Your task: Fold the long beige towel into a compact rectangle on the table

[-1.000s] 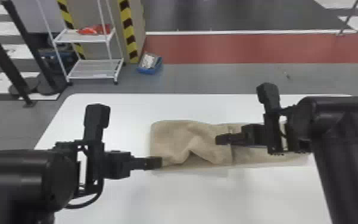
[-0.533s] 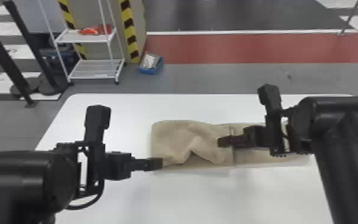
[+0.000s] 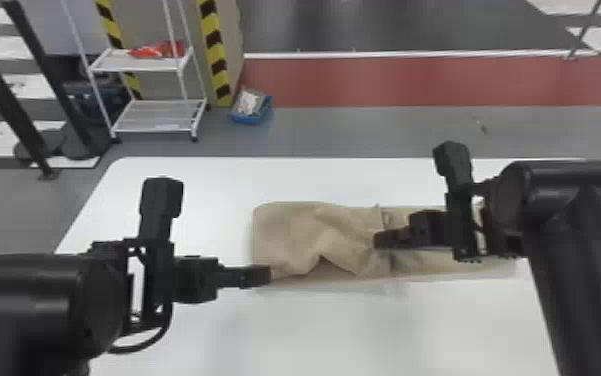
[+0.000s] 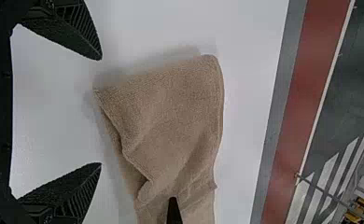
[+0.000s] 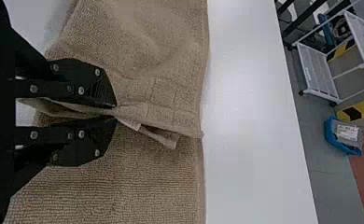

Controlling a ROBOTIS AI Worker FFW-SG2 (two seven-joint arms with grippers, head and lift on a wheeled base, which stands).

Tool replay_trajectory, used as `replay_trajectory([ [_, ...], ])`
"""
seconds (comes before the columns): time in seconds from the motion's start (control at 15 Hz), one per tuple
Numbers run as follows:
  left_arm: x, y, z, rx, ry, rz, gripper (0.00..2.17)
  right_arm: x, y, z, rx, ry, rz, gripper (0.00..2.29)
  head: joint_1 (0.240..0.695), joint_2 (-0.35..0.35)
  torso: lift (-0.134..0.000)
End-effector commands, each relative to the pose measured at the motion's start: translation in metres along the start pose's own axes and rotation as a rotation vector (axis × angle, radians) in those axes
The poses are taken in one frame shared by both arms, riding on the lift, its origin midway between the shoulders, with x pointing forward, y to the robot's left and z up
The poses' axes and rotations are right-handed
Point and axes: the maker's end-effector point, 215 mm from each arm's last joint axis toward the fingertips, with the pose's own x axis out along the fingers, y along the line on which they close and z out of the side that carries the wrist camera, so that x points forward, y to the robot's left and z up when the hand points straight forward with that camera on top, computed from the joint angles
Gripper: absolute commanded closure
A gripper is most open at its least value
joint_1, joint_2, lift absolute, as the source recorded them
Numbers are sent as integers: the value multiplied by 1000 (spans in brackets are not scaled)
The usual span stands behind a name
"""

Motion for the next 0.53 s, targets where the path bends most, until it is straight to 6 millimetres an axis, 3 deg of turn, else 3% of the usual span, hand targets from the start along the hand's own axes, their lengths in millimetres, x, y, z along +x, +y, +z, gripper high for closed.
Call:
replay_trajectory([
  [0.0, -1, 3, -1, -6, 1, 3, 80, 0, 0, 0, -1, 0, 1, 1295, 695, 55, -124],
  [0.2, -2, 5, -2, -8, 1, 5, 80, -1, 1, 3, 16, -19, 26, 1295, 695, 59, -124],
  [0.33, -4, 10, -1, -10, -2, 11, 80, -17, 6, 17, 33, -55, 54, 1295, 695, 61, -124],
  [0.47, -6, 13, 0, -10, -4, 15, 80, -38, -4, 19, 61, -58, 47, 1295, 695, 63, -124],
])
